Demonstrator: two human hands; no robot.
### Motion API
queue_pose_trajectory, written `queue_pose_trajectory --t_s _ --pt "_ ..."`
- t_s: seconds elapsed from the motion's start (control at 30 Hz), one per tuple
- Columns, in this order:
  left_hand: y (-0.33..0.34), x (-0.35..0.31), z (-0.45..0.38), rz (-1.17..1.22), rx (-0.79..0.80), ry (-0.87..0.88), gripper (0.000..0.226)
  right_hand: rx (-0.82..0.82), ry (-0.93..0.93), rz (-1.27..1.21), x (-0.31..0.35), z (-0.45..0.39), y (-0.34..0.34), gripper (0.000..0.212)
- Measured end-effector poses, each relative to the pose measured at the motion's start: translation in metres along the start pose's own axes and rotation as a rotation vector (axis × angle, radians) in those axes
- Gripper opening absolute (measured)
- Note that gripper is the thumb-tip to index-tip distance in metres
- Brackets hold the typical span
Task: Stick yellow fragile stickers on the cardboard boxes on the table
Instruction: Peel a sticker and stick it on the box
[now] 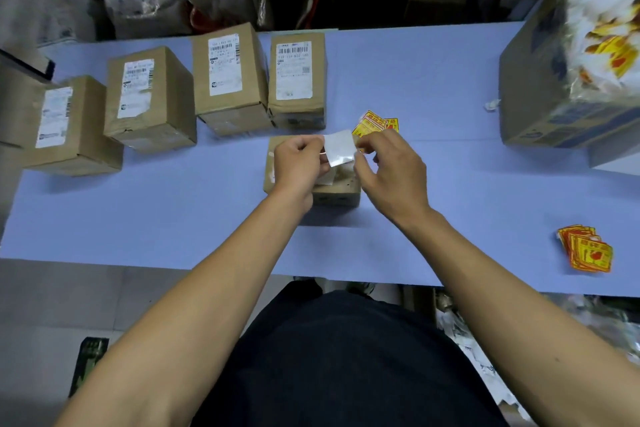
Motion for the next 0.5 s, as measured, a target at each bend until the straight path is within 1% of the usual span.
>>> queue_pose_trajectory --t_s 0.07,0.17,0.27,0.4,0.47,0.5 --pt "0.004 -0.001 0.004 0.062 0.035 -0.035 0.011 0.05 -0.081 0.104 0.018 -0.001 0.01 0.017" --pt "0.005 -0.001 0.009 0.176 0.095 -0.107 0.013 0.111 -0.012 0.183 0.02 -0.005 0.022 0.023" --pt "0.002 -0.001 0.012 0.251 0.15 -0.175 0.019 0.088 0.038 0.17 0.019 -0.006 0.028 0.021" --pt "-0.004 -0.002 0.01 0.319 0.262 -0.241 0.015 0.071 0.122 0.027 0.019 -0.007 0.029 0.012" --pt "-0.009 -0.003 0.009 0.34 0.34 -0.247 0.015 0.028 0.244 -0.116 0.016 -0.008 0.026 0.007" --pt "-0.012 -0.003 0.007 0.315 0.351 -0.228 0.015 -0.018 0.344 -0.246 0.012 -0.009 0.024 0.006"
Point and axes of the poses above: each hand's wrist, its own z-axis away from the middle knuckle, its own y-axis out of the palm, x = y × z, the point moved 4 cm from there along -z, towards the middle knuckle, and after that the axes turned 15 degrees about -z, right-handed, at the moved point
